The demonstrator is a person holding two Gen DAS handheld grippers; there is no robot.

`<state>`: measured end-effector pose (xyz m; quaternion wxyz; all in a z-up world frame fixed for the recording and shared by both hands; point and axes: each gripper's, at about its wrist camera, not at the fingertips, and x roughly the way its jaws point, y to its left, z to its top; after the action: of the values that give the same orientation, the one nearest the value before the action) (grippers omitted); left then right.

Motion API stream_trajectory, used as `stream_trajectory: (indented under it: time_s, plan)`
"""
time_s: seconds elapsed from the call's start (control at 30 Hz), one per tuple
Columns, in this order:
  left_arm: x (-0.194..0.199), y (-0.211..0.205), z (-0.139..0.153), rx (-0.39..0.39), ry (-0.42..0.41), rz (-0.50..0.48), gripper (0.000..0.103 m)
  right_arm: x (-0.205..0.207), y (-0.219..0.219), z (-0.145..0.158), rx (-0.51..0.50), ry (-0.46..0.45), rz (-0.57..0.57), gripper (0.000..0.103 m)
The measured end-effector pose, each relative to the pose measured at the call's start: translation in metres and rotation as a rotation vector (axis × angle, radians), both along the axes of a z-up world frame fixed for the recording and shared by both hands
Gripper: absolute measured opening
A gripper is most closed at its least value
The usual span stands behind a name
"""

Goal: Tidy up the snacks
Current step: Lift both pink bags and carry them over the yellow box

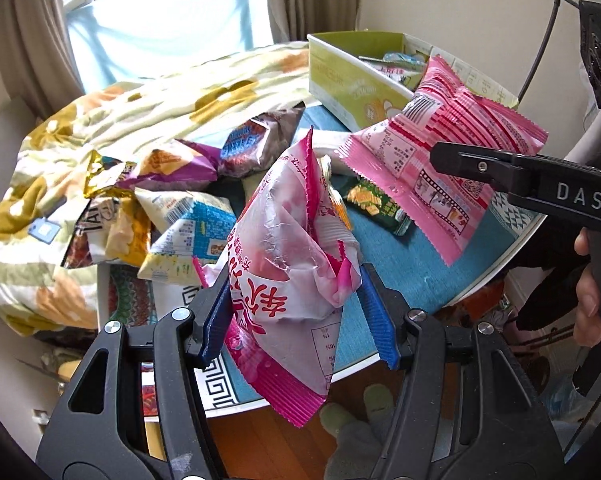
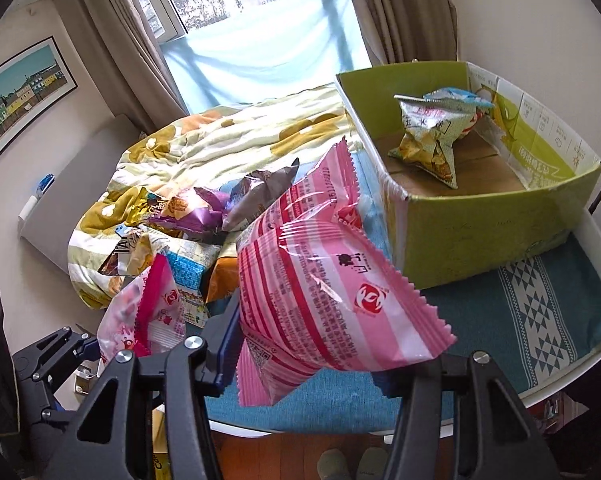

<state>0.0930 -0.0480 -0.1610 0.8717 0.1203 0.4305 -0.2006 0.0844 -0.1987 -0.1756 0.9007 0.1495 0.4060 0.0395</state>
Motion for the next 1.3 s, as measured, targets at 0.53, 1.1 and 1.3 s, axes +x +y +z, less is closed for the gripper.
stream_trajectory:
  time_s: [0.53,1.1,1.3]
  plan:
    - [0.036,-0.088,0.097,-0.073,-0.137,0.048,0.056,-0.001,-0.075,0.089,-0.005,-0.131,-0.045,0.049]
    - [0.135,-0.271,0.038,-0.054,0.047,0.068,0.056,0.046,-0.238,0.085,-0.023,-0.101,-0.055,0.049]
    - [0.148,-0.286,0.022,-0.012,0.056,0.124,0.093,0.063,-0.262,0.071,-0.028,-0.064,-0.006,0.049]
